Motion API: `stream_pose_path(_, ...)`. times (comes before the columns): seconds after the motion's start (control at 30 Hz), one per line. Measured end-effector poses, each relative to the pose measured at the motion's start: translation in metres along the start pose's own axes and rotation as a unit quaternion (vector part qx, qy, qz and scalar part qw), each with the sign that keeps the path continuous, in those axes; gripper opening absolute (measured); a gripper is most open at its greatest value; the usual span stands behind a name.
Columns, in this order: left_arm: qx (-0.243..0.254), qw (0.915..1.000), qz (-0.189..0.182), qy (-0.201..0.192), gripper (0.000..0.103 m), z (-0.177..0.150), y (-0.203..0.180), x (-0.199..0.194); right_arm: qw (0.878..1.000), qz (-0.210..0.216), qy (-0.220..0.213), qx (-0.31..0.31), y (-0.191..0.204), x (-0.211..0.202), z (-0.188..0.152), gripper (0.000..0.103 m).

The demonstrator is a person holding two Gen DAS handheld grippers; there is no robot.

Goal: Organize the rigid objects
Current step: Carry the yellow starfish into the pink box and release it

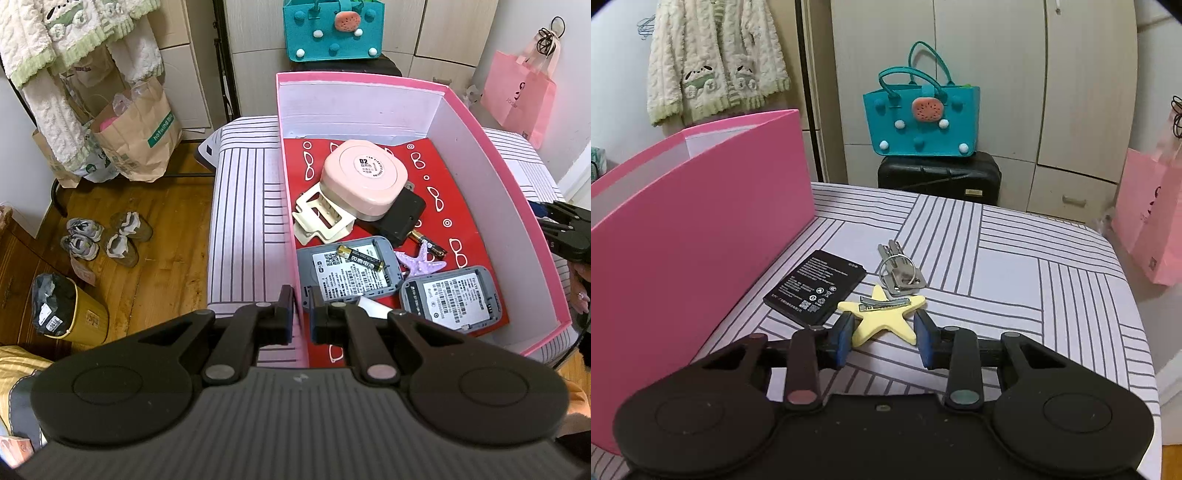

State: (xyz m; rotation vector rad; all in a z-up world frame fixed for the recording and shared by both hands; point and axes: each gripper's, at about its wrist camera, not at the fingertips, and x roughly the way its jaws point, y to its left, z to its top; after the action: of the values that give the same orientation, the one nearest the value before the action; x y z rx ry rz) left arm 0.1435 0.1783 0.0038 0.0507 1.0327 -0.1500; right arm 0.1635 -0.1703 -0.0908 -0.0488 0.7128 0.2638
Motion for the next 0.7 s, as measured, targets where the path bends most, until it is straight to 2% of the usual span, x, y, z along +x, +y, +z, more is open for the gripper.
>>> stream_pose_path(0.23,0.003,1.0,-0.004,-0.008,0.007,-0.002,0.002,-0.003,1.0,0.003,0.002,0.009,0.001,-0.018,-0.002,0.04)
stream_pose_path(0.47,0.007,0.9998,-0.009,-0.015,0.007,-0.004,0.003,-0.005,1.0,0.023,-0.01,0.012,0.003,-0.055,0.015,0.04)
stream_pose_path(0.7,0.005,0.9997,-0.014,-0.02,0.007,-0.006,0.005,-0.006,0.996,0.076,-0.052,-0.008,0.021,-0.107,0.046,0.04)
